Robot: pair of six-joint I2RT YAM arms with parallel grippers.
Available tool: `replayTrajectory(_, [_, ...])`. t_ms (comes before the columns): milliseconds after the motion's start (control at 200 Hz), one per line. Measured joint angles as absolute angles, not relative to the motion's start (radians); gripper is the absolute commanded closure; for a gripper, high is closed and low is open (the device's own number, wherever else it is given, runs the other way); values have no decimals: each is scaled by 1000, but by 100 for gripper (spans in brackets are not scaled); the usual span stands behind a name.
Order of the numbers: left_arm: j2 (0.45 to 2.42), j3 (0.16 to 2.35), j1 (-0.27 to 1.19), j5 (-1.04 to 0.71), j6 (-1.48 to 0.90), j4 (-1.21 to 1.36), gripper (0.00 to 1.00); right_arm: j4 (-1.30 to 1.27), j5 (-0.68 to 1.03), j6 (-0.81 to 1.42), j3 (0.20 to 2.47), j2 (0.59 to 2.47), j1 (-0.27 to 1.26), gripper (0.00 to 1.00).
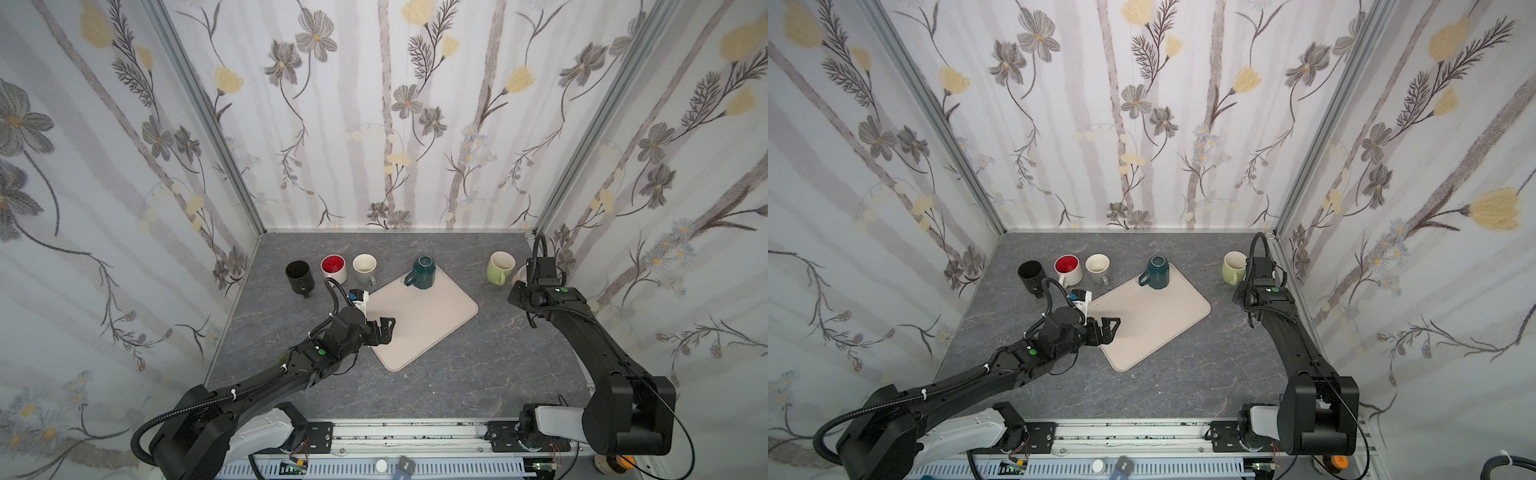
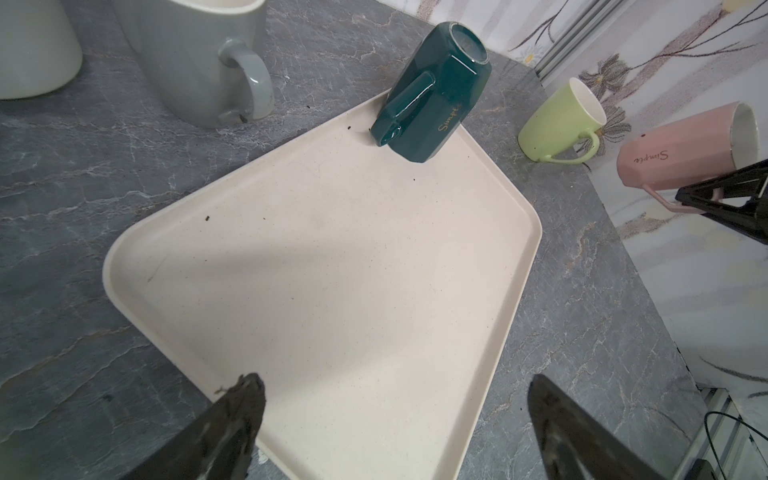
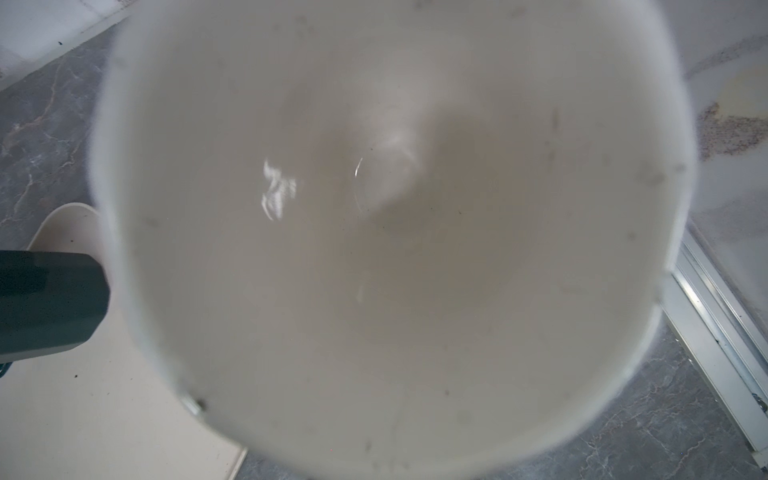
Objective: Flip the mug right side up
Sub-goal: 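Lower the pink mug upright beside the light green mug with the right gripper, then open the right gripper and lift it off the pink mug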
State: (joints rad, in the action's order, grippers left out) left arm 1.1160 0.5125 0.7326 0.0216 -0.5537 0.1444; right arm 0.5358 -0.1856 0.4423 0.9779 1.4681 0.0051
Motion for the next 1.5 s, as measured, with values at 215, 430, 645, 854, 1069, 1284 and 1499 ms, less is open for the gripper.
replayTrajectory(215, [1087,506,733,17,-558,146,0,533,-136,417,1002,1557,-38,100])
replayTrajectory(430, [1087,490,733,47,-558,146,0,520,-90,410,1060,1687,-38,100])
replayTrajectory(645, [1118,490,733,51,-566,146,0,522,-82,410,1114,1761,-39,100])
replayTrajectory(854, [1121,492,732,51,-574,146,0,522,-86,410,1126,1806,-38,100])
replayTrajectory(1069, [1118,492,732,51,-578,145,0,522,-102,411,1126,1817,-36,54])
replayTrajectory(1284, [1112,492,732,47,-587,145,0,492,-113,411,1126,1784,-31,16])
replayTrajectory(1499, [1111,492,733,47,-596,145,0,487,-119,418,1123,1726,-15,14])
